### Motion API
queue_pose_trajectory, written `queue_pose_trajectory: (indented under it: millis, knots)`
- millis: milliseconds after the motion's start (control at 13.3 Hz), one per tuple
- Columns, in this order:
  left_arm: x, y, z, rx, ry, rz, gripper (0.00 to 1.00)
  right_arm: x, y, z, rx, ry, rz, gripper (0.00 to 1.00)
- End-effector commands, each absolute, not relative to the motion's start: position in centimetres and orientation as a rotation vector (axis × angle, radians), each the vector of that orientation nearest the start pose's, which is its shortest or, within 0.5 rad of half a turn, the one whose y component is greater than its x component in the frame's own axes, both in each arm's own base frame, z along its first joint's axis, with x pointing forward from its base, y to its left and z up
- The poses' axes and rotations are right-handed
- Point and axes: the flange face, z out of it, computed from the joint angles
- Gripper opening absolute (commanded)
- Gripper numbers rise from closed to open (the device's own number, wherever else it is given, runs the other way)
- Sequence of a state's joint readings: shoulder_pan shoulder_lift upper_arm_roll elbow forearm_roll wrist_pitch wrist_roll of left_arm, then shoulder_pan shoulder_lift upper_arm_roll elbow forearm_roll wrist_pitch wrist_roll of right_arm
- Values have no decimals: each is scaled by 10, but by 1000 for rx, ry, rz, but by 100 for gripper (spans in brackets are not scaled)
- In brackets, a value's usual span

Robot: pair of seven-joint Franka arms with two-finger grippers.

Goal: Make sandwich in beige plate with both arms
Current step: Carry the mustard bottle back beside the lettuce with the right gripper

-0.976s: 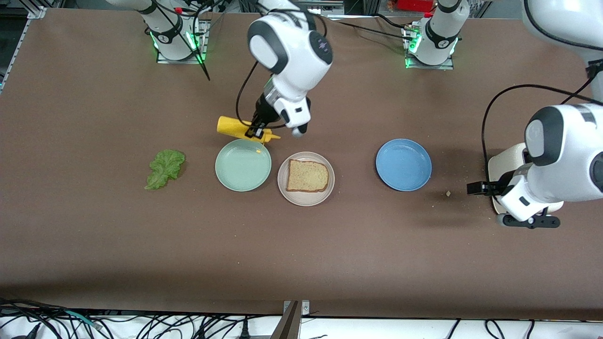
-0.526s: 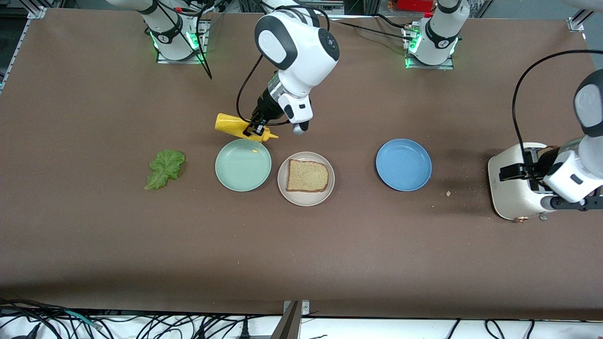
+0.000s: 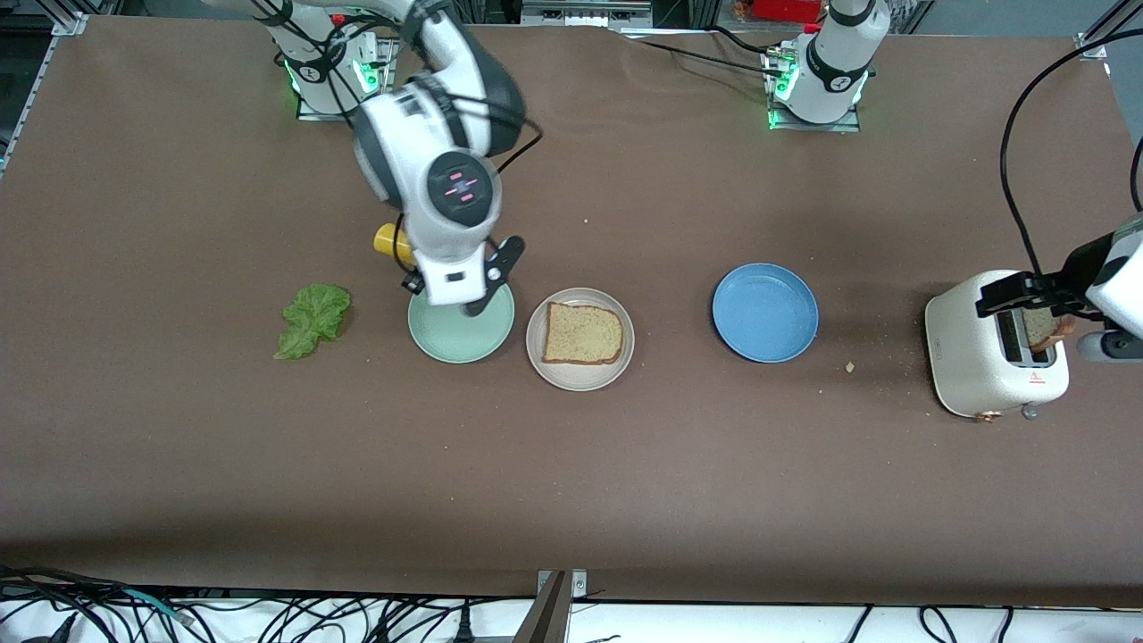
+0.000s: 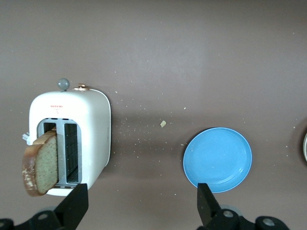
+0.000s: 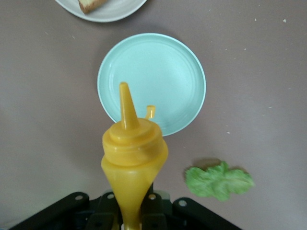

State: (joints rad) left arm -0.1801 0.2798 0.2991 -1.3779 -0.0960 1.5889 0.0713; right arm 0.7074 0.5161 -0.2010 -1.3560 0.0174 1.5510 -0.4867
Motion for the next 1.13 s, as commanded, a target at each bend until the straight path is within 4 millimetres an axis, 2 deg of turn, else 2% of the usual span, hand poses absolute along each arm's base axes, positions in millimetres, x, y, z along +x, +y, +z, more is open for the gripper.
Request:
queue_pose_trajectory:
  millis: [0,150,375,451,526,751,901,1051]
  knots:
    - [611,52,576,-3150,-89,64,100,601,288,424,-2595,-1381,424,0]
    - [600,59,591,-3160,-106,19,100,623,236,416,-2424,-1310,339,0]
    - [583,62,588,-3175,-111,-18,100,636,192,402,-2311,-1284,270,0]
    - [581,50,589,-3181,-78,-16,100,641,177,392,-2239,-1306,226,0]
    - [579,41,594,-3185,-60,-30,100,642,169,379,-2171,-1350,196,0]
    - [576,10,598,-3191,-70,-24,100,646,133,363,-2050,-1384,95,0]
    - [573,6,604,-3193,-64,-38,100,643,125,341,-1963,-1431,42,0]
    - [570,5,610,-3189,-59,-57,100,642,102,321,-1876,-1396,-62,0]
